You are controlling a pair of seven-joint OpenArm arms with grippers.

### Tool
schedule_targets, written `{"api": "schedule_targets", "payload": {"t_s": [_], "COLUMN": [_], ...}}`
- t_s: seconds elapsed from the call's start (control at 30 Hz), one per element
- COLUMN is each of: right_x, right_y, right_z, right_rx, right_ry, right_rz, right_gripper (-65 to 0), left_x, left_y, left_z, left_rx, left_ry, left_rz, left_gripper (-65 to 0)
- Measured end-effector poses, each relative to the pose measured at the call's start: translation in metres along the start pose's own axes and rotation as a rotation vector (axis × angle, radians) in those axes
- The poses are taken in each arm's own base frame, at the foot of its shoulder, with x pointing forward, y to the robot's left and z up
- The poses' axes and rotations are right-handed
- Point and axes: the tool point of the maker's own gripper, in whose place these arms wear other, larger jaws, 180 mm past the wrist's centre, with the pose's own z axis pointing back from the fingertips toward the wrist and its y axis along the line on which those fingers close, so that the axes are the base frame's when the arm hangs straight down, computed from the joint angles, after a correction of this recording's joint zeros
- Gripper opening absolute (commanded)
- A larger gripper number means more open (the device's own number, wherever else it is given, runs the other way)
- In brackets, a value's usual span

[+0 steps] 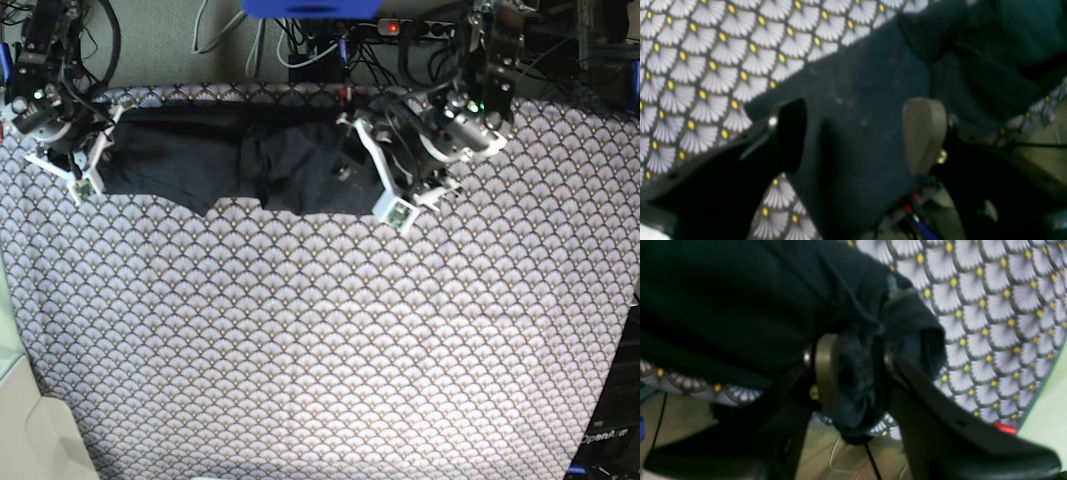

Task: Fold the T-shirt properly
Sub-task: 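Press the folded end down with the left gripper and hold it, then reposition the right gripper on the strip's other end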

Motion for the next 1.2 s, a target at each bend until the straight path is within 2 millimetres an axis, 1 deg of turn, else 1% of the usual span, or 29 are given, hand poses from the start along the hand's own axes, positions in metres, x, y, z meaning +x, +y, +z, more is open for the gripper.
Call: {"api": "schedule_targets", "payload": {"t_s": [0.07,0.1,0.13,0.2,0.27,0.37,0.4,0.43,0.5,0.53,0.7,0.73,0.8,0.97,1.13,1.2], "right_x": [0.005,0.004,0.001,-0.009,-0.014,-0.006,-0.008,-0.013,-0.020,-0.022,-0.039,-0.045,-0.055,-0.045,-0.054,-0.050], "right_y": [-0.003,-0.009,-0.019,-0.039,-0.053,-0.073,-0.079,-0.081,-0.077,-0.076,-0.071,-0.072,-0.075,-0.078,-0.076,-0.078], "right_z": [0.001,0.003,0.006,0.014,0.019,0.026,0.029,0.031,0.029,0.025,-0.007,-0.011,-0.012,-0.012,-0.011,-0.011], "right_rx": [-0.002,-0.016,-0.042,-0.099,-0.138,-0.185,-0.203,-0.212,-0.202,-0.190,-0.111,-0.104,-0.113,-0.116,-0.108,-0.110], "right_ry": [-0.017,-0.020,-0.021,0.000,0.015,-0.044,-0.041,-0.024,-0.003,-0.001,0.039,0.052,0.091,0.058,0.135,0.131], "right_rz": [0.001,-0.011,-0.032,-0.060,-0.089,-0.138,-0.143,-0.147,-0.156,-0.166,-0.270,-0.292,-0.305,-0.306,-0.315,-0.317], "right_gripper": [-45.6,-45.6,-45.6,-45.6,-45.4,-45.4,-45.4,-45.4,-45.4,-45.4,-45.4,-45.4,-45.6,-45.8,-45.8,-45.8], "left_x": [-0.013,-0.020,-0.022,-0.016,-0.016,-0.019,-0.019,-0.018,-0.017,-0.018,-0.020,-0.020,-0.022,-0.022,-0.022,-0.021], "left_y": [0.005,0.006,0.006,0.005,0.005,0.003,0.003,0.003,0.004,0.003,0.007,0.007,0.008,0.009,0.009,0.008], "left_z": [-0.005,-0.007,-0.007,-0.007,-0.007,-0.007,-0.007,-0.007,-0.007,-0.007,-0.006,-0.005,-0.005,-0.005,-0.005,-0.005], "left_rx": [0.008,0.008,0.007,0.004,0.006,0.003,0.002,0.003,0.004,0.004,0.008,0.009,0.011,0.012,0.012,0.011], "left_ry": [0.042,0.063,0.065,0.023,0.013,0.016,0.015,0.014,0.012,0.012,0.021,0.021,0.025,0.026,0.025,0.025], "left_rz": [0.021,0.028,0.034,0.035,0.039,0.043,0.042,0.041,0.042,0.042,0.032,0.032,0.028,0.027,0.028,0.028], "left_gripper": [-20.2,-20.2,-20.2,-20.2,-20.2,-20.2,-20.2,-20.2,-20.2,-20.2,-20.2,-20.2,-20.2,-20.2,-20.2,-20.2]}}
